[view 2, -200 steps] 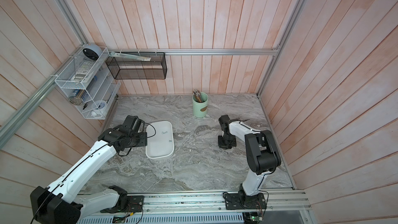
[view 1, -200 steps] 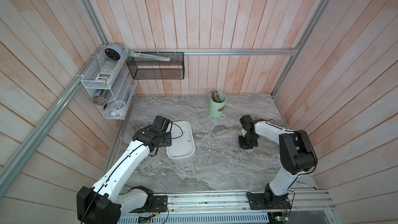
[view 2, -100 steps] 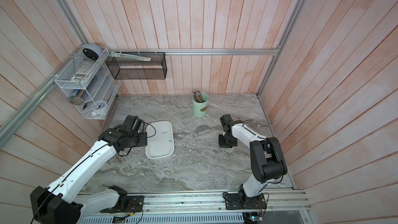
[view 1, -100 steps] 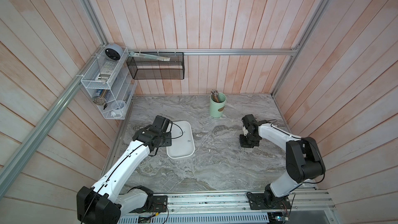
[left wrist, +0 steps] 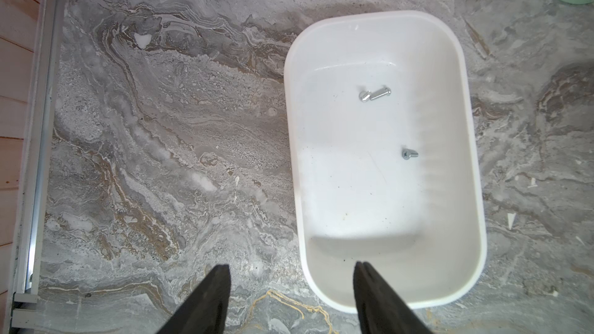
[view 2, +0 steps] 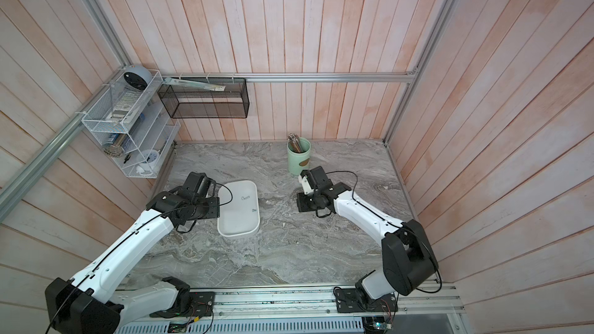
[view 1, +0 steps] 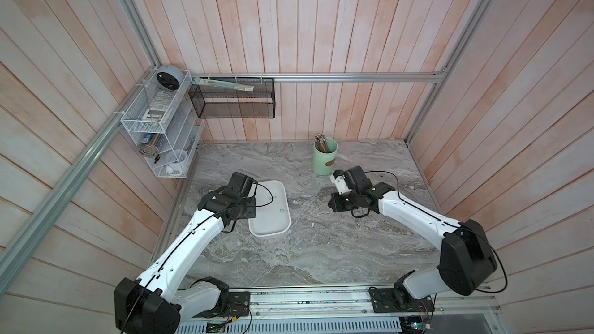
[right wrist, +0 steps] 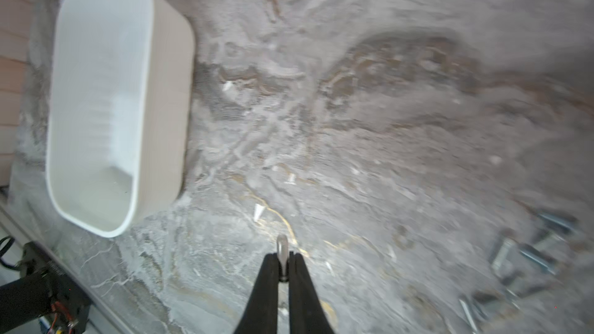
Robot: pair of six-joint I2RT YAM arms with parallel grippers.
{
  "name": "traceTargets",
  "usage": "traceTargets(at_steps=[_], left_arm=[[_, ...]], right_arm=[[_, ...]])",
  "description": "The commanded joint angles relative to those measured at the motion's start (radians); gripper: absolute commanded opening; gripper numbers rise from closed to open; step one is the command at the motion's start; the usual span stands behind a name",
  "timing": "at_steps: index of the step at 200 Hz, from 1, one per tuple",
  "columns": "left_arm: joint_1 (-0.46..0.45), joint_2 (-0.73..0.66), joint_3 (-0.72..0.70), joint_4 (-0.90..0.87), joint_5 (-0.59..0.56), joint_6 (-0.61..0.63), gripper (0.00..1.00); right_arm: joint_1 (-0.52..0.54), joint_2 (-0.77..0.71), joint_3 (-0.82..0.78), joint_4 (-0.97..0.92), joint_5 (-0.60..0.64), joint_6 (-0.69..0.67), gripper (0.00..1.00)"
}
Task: Put the screws on the desktop into the storage box
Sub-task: Place the screw in the storage box.
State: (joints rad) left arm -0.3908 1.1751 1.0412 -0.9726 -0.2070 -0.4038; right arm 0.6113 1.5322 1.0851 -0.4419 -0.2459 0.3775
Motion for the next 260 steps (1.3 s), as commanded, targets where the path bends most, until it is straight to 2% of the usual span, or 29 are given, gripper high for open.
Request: traceTargets(at_steps=[1,35,67,97,148,181,211,241,250,260], left_arm=[[0.004,-0.011,0.000,0.006,-0.003,0.005,0.67],[0.004,-0.012,0.000,0.005,-0.009,0.005,0.67],[0.004,-0.008,0.001,0.005,-0.006,0.006,0.67],[0.004,-0.008,0.000,0.006,-0.004,0.005,0.67],[0.004,-0.010,0.000,0.007,-0.002,0.005,0.67],[0.004,-0.019,0.002,0.011,0.016,0.006,0.67],[-0.016,-0.045,0.001,0.045,0.114,0.013,0.66],[-0.170,-0.015,0.071,0.054,0.076,0.000,0.66],[-0.221,0.009,0.100,0.059,0.060,-0.013,0.66],[-0.280,0.044,0.125,0.085,0.064,-0.024,0.65]], right_arm=[[0.091,0.115,0.115,0.162,-0.080,0.055,0.00],[0.189,0.328,0.318,0.119,-0.088,0.066,0.00],[0.245,0.463,0.467,0.047,-0.087,0.062,0.00],[0.282,0.533,0.560,-0.040,-0.029,0.022,0.19],[0.284,0.508,0.592,-0.074,0.007,-0.015,0.31],[0.280,0.425,0.596,-0.128,0.086,-0.067,0.32],[0.241,0.232,0.479,-0.140,0.241,-0.090,0.33],[0.151,-0.049,0.211,-0.064,0.503,-0.039,0.35],[0.094,-0.150,0.105,-0.006,0.514,-0.025,0.36],[0.006,-0.258,-0.001,0.040,0.470,0.010,0.41]])
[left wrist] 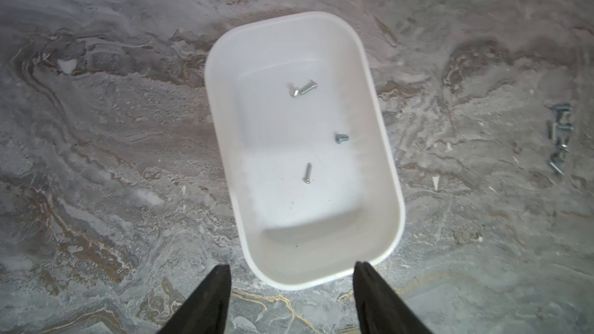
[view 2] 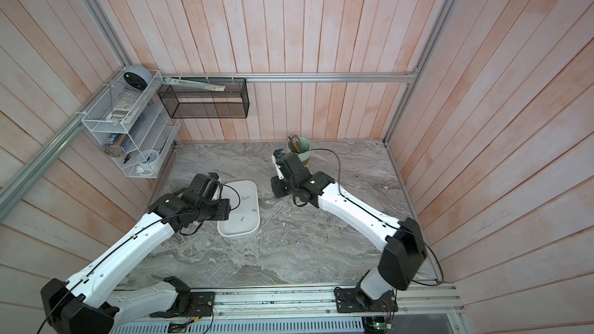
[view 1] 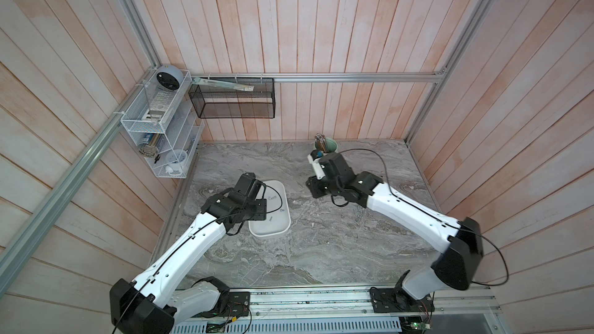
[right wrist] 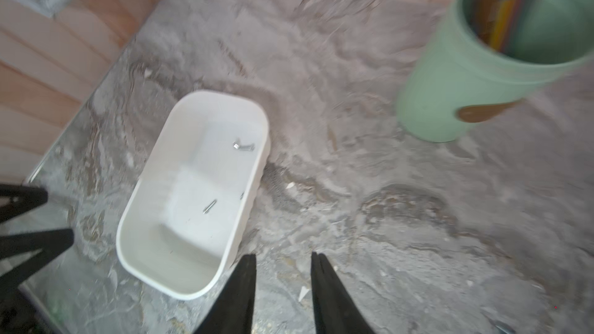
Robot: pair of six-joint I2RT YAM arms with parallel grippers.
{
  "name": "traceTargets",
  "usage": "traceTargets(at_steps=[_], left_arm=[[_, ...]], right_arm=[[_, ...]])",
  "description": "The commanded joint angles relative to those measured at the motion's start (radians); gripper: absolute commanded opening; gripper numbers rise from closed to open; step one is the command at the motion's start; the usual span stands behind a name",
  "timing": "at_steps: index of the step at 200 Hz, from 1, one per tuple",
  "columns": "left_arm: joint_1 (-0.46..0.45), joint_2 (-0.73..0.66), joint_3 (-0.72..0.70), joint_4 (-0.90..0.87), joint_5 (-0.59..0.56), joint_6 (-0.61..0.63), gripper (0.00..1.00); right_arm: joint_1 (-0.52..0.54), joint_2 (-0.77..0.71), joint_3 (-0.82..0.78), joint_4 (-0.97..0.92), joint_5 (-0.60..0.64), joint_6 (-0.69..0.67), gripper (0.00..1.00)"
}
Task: Put the screws on the desktop into the storage box
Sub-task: Place the screw in the storage box, then pick up the screw from the center of the board.
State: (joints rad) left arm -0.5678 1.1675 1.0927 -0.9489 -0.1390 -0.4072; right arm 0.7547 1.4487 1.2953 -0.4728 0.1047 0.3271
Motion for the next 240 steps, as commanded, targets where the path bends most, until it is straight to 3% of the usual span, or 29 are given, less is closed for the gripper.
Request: traceTargets(at_steps=[1,10,35,41,63,97,129,199,240], left_arm=[[-0.106,0.056,0.077,0.064,-0.003,-0.020,0.65],[-0.167,0.103,0.104,0.084,-0.001,-0.025,0.65],[-0.321,0.285,0.207,0.138,-0.019,-0.062,0.63],[-0.348,0.334,0.236,0.154,-0.004,-0.075,0.61],[-0.428,0.515,0.335,0.210,0.048,-0.154,0.58],[-0.531,0.786,0.551,0.206,0.093,-0.257,0.58],[-0.558,0.999,0.757,0.164,0.141,-0.331,0.58],[-0.558,1.273,1.116,-0.020,0.069,-0.345,0.56],[-0.559,1.367,1.235,-0.108,0.012,-0.316,0.52]], right_arm=[[-0.146,-0.184,-0.224,0.076,0.113,0.064,0.42],[-0.247,-0.274,-0.316,0.108,0.066,0.110,0.48],[-0.510,-0.456,-0.527,0.173,-0.030,0.212,0.91],[-0.558,-0.483,-0.565,0.183,-0.051,0.231,0.98],[-0.666,-0.550,-0.672,0.255,-0.143,0.225,0.98],[-0.679,-0.551,-0.750,0.287,-0.035,0.202,0.98],[-0.688,-0.511,-0.778,0.299,0.042,0.176,0.96],[-0.695,-0.487,-0.824,0.350,0.011,0.194,0.95],[-0.698,-0.482,-0.829,0.361,-0.003,0.199,0.95]])
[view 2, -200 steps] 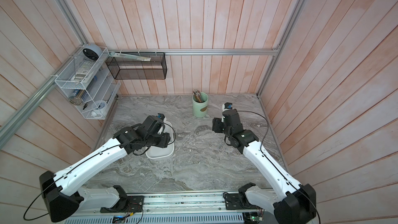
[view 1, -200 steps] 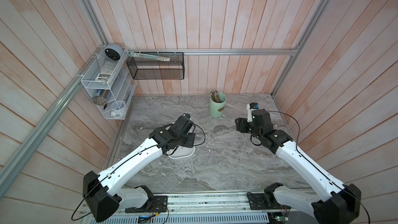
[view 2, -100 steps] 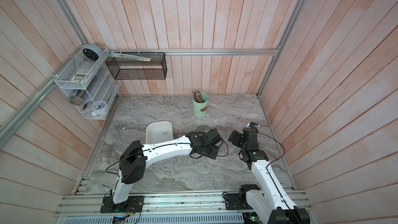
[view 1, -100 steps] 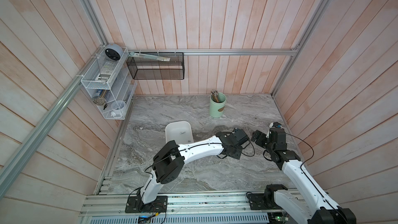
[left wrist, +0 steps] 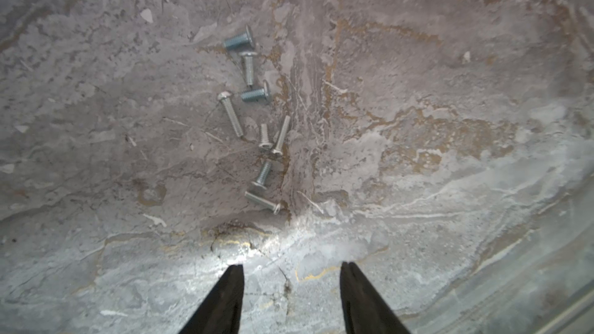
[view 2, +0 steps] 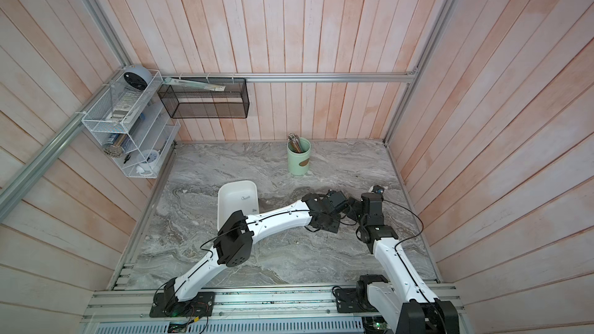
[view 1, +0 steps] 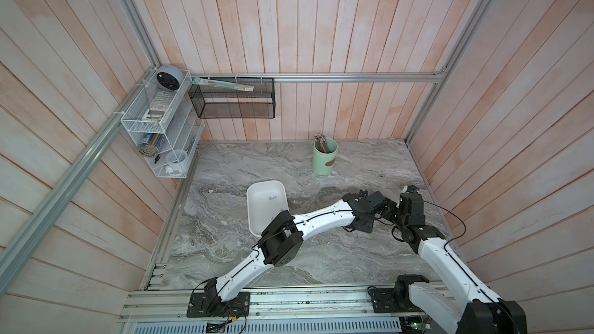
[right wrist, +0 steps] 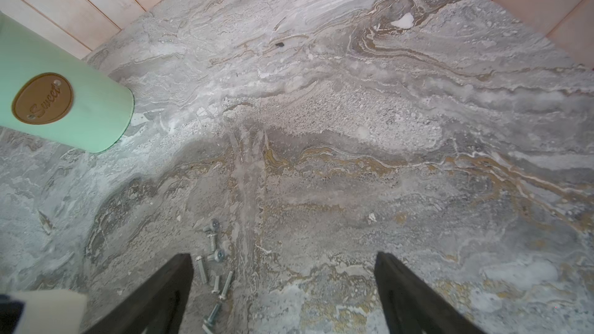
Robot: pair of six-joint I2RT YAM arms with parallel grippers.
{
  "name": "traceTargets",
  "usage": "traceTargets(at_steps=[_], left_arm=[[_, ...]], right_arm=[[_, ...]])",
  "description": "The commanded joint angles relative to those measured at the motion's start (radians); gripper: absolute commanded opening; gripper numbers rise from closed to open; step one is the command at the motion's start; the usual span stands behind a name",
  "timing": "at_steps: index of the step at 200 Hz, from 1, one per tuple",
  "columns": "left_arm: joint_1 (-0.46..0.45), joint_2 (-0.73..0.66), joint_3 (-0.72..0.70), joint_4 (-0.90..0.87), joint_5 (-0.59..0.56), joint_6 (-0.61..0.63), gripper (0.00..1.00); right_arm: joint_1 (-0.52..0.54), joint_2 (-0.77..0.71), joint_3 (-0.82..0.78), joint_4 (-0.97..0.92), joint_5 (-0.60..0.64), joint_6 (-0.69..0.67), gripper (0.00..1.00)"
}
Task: Put the screws on the desktop into the storage box
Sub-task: Pick up the screw from the center of the board.
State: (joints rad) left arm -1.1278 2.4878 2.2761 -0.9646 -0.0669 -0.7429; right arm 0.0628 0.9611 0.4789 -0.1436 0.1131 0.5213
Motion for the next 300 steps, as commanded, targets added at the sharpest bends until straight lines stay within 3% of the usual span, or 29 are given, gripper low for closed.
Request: traceTargets(at_steps=[1,102,138,155,300], left_arm=[[0.001,0.047,0.053,-0.092,-0.061,0.020,0.52],[0.003,0.160,0.193,-0.116,-0.106,0.044,0.50],[0.011,0.224,0.264,-0.149,-0.122,0.062,0.47],[0.013,0.239,0.281,-0.160,-0.125,0.072,0.40],[0.013,0.175,0.152,-0.173,-0.143,0.117,0.18]], right_arm=[[-0.006,0.005,-0.013,0.032,-0.011,0.005,0.95],[-0.071,0.036,0.035,-0.008,0.003,0.005,0.95],[-0.085,0.059,0.039,-0.002,-0.020,0.012,0.94],[-0.086,0.062,0.033,0.006,-0.033,0.013,0.95],[-0.087,0.077,0.017,0.027,-0.061,0.032,0.94]])
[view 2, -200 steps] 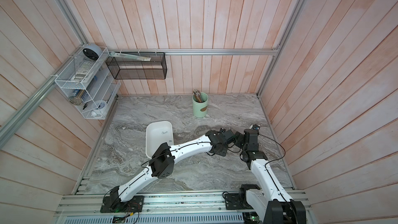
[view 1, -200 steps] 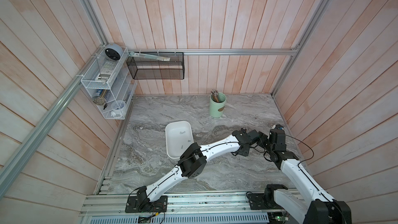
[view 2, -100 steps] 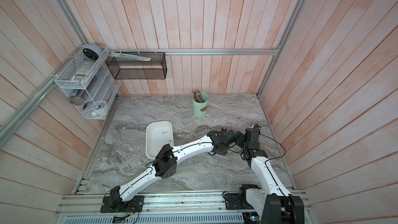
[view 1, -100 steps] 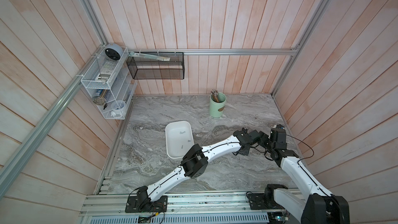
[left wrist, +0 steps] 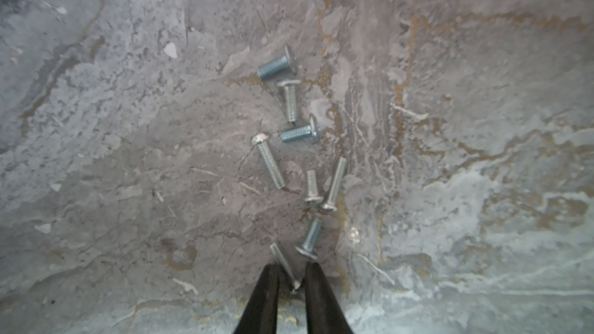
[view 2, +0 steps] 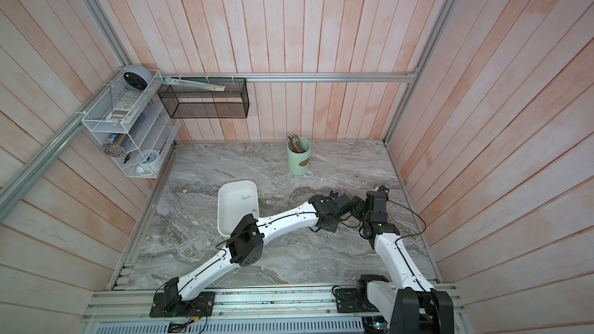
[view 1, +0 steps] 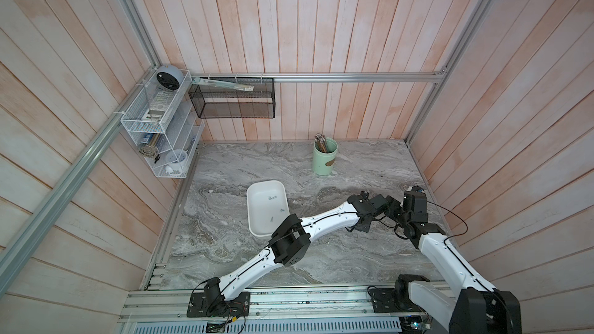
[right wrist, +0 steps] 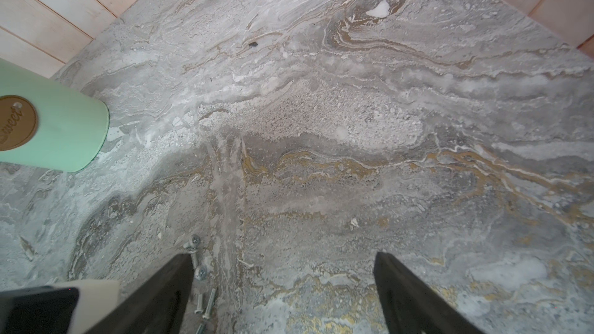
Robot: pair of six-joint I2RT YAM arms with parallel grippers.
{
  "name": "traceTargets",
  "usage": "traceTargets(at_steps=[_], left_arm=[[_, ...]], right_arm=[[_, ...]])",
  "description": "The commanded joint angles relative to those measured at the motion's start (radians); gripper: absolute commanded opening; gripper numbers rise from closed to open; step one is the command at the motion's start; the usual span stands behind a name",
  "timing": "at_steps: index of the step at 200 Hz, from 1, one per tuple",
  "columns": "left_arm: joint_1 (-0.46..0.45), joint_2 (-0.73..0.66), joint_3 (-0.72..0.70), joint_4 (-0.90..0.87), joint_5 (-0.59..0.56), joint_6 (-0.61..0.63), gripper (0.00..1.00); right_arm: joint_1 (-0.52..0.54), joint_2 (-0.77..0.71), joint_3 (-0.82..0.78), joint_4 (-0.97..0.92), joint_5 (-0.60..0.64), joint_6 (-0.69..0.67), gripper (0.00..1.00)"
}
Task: Put the screws on the desktop into the storage box
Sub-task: Pick up the screw from the center of the board.
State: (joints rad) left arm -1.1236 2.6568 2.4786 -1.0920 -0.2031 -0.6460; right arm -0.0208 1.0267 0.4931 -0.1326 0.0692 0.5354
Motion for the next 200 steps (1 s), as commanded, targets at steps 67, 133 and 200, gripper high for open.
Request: traceTargets(at_steps=[67,133,200], left_arm=[[0.015,0.002,-0.064,-0.055,-0.023,0.038,0.10],[0.026,-0.092,-0.183,0.005,-0.062,0.051,0.00],[0.045,-0.303,-0.361,0.128,-0.070,0.094,0.00]], right_arm=[[-0.003,0.015,-0.001,0.016,-0.026,0.021,0.94],[-0.004,0.022,-0.010,0.026,-0.033,0.026,0.95],[-0.004,0.034,-0.017,0.034,-0.046,0.031,0.94]])
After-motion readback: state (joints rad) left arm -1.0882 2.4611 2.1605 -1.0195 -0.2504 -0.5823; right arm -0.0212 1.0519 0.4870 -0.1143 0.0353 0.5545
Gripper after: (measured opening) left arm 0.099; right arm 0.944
